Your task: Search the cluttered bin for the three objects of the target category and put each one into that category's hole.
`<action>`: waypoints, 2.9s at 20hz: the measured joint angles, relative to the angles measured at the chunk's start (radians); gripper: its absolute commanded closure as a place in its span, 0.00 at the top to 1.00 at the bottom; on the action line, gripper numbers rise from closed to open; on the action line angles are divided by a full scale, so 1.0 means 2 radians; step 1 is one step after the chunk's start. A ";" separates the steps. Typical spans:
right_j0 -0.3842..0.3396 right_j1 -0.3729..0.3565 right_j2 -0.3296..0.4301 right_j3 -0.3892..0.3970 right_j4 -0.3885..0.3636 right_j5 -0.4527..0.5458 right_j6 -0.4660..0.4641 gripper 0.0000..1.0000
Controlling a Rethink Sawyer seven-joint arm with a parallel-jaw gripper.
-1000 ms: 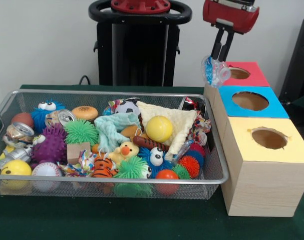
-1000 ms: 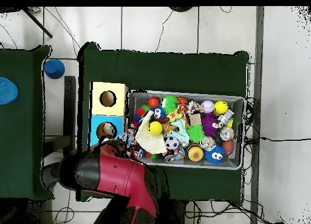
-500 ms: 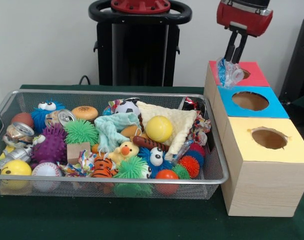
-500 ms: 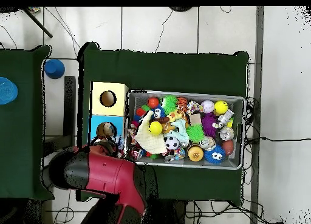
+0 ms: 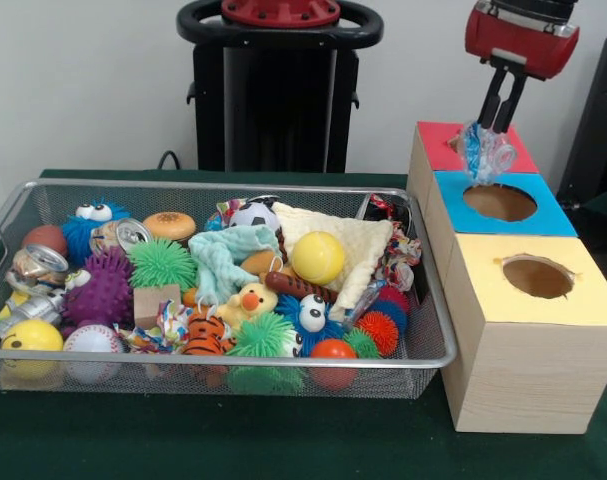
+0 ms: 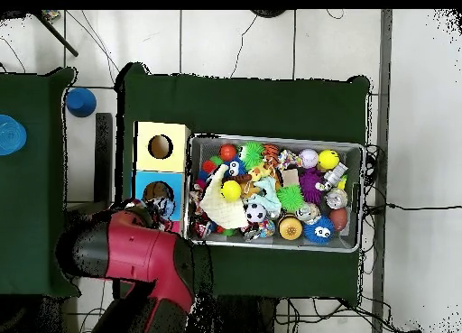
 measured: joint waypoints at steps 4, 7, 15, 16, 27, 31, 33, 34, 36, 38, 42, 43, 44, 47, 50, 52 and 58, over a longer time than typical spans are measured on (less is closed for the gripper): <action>0.008 0.007 0.000 -0.005 0.001 0.000 0.014 0.00; 0.009 0.009 0.000 -0.006 0.001 0.000 0.018 0.00; 0.009 0.021 0.000 -0.008 0.001 0.000 0.020 0.00; 0.009 0.023 0.000 -0.008 0.001 0.000 0.020 0.00; 0.008 0.039 -0.002 -0.021 0.015 0.000 0.020 0.00; 0.008 0.048 -0.002 -0.022 0.021 -0.001 0.020 0.00; 0.007 0.051 -0.002 -0.025 0.025 -0.005 0.020 0.00; 0.007 0.052 -0.002 -0.026 0.027 -0.007 0.020 0.00; 0.007 0.055 -0.002 -0.028 0.030 -0.008 0.020 0.00; 0.007 0.058 -0.002 -0.030 0.033 -0.008 0.020 0.00; 0.007 0.066 -0.002 -0.036 0.038 -0.008 0.020 0.00; 0.007 0.069 -0.002 -0.038 0.039 -0.008 0.020 0.00; 0.007 0.071 -0.002 -0.039 0.040 -0.008 0.020 0.00; 0.007 0.078 -0.002 -0.045 0.043 -0.010 0.020 0.00; 0.007 0.082 -0.002 -0.048 0.043 -0.013 0.020 0.00; 0.007 0.084 -0.002 -0.049 0.043 -0.015 0.020 0.00; 0.008 0.091 -0.002 -0.050 0.043 -0.020 0.020 1.00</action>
